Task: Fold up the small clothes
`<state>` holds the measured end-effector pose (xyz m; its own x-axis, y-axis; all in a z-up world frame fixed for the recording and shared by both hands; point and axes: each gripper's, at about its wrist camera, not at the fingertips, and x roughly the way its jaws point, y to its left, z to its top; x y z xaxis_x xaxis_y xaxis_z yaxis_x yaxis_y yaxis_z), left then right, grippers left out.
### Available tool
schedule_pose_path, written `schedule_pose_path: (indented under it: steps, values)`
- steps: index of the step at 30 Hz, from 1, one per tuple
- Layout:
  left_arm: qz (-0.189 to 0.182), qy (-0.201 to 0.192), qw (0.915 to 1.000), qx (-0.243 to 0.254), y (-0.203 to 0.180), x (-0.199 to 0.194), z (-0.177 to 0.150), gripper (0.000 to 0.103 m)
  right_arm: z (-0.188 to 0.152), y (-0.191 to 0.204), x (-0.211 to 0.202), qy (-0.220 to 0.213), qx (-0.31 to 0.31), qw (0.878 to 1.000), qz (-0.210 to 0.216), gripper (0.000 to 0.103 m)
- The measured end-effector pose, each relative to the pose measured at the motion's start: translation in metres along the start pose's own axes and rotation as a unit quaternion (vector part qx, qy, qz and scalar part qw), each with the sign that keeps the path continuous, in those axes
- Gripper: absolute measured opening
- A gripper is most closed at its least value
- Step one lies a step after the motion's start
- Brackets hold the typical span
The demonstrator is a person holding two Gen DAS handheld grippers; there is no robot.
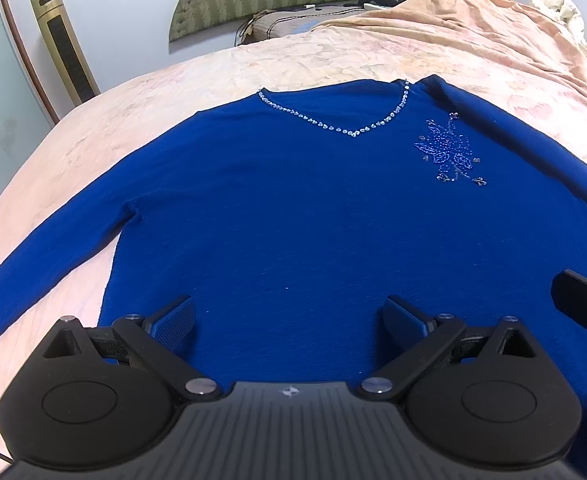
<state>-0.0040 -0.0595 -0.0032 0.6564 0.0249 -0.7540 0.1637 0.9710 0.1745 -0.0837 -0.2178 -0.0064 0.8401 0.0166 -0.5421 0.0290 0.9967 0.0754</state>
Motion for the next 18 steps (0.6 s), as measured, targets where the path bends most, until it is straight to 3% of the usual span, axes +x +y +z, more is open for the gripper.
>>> schedule_pose_path:
  steps: [5, 9, 13, 16, 18]
  values:
    - [-0.002, -0.002, 1.0000, 0.006, -0.008, -0.002, 0.002, 0.101, -0.001, -0.005, 0.001, 0.005, 0.002, 1.000, 0.003, 0.103]
    - [-0.026, -0.012, 0.9994, 0.017, -0.017, -0.010, 0.007, 0.101, -0.003, -0.011, 0.000, 0.006, 0.005, 1.000, 0.006, 0.103]
    - [-0.082, -0.019, 0.9957, 0.037, -0.028, -0.020, 0.013, 0.101, -0.014, -0.022, -0.016, -0.006, 0.000, 1.000, -0.004, 0.103]
    - [-0.131, -0.019, 0.9898, 0.053, -0.039, -0.025, 0.017, 0.101, -0.027, -0.035, -0.038, -0.003, -0.023, 0.999, -0.038, 0.103]
    - [-0.143, -0.023, 0.9874, 0.065, -0.051, -0.028, 0.019, 0.101, -0.037, -0.046, -0.053, 0.000, -0.032, 0.998, -0.061, 0.099]
